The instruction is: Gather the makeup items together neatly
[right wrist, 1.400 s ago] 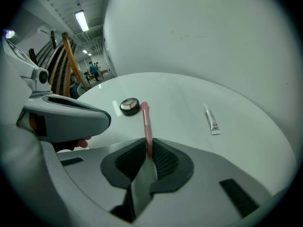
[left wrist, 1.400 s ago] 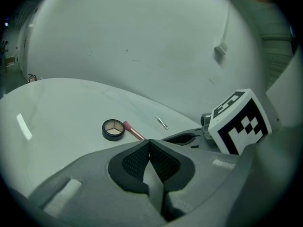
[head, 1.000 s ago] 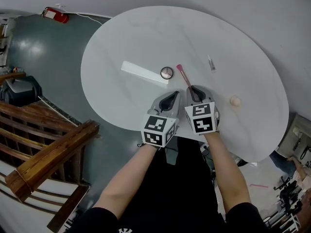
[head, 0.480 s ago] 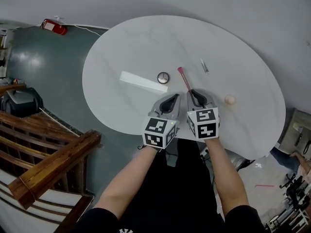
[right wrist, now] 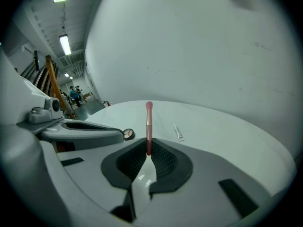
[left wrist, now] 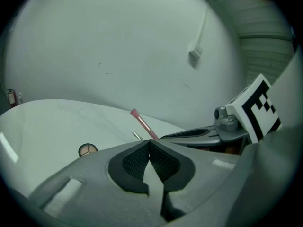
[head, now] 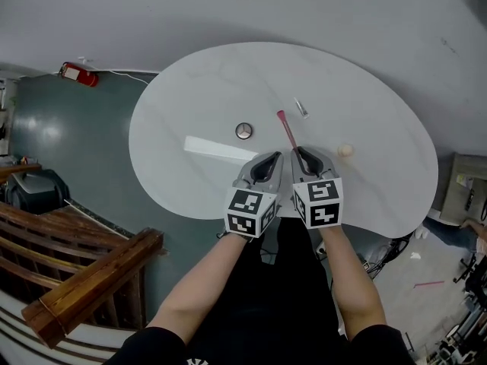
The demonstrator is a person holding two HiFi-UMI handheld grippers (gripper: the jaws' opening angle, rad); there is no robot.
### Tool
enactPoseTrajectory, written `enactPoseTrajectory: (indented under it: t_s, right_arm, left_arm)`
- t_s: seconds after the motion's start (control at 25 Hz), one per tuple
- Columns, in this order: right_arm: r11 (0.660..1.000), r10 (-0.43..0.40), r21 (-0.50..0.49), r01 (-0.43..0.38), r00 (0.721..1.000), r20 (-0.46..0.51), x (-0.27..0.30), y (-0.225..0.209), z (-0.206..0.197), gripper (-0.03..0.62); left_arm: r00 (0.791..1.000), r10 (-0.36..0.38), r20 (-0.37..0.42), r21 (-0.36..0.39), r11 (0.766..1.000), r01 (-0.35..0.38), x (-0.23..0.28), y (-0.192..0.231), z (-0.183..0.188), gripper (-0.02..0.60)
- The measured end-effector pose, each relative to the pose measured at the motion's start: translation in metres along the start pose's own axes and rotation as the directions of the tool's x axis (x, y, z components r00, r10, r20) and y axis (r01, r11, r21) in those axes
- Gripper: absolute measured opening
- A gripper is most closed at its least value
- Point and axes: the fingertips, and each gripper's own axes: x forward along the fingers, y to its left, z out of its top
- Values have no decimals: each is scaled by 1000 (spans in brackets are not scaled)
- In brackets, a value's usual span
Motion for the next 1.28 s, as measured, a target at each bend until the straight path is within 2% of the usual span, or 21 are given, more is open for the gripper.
enactPoseTrajectory:
  t_s: [0.52,0.92,1.28]
  right_arm:
    - [993,-100,71,91,988,121,-73,-13,29,41]
    - [972,-218,131,195,956,195,-132,-45,40,41]
    - [944,-310,192,270,923,227,-183,-79,32,41]
  left_arm:
    - [991,-128,37,97,987,124,-15,-58,41,9]
    - [967,-254,32,179,953,245,-11,-120,61,9]
    - [944,-330,13,220,922,319,-3,-176,63,9]
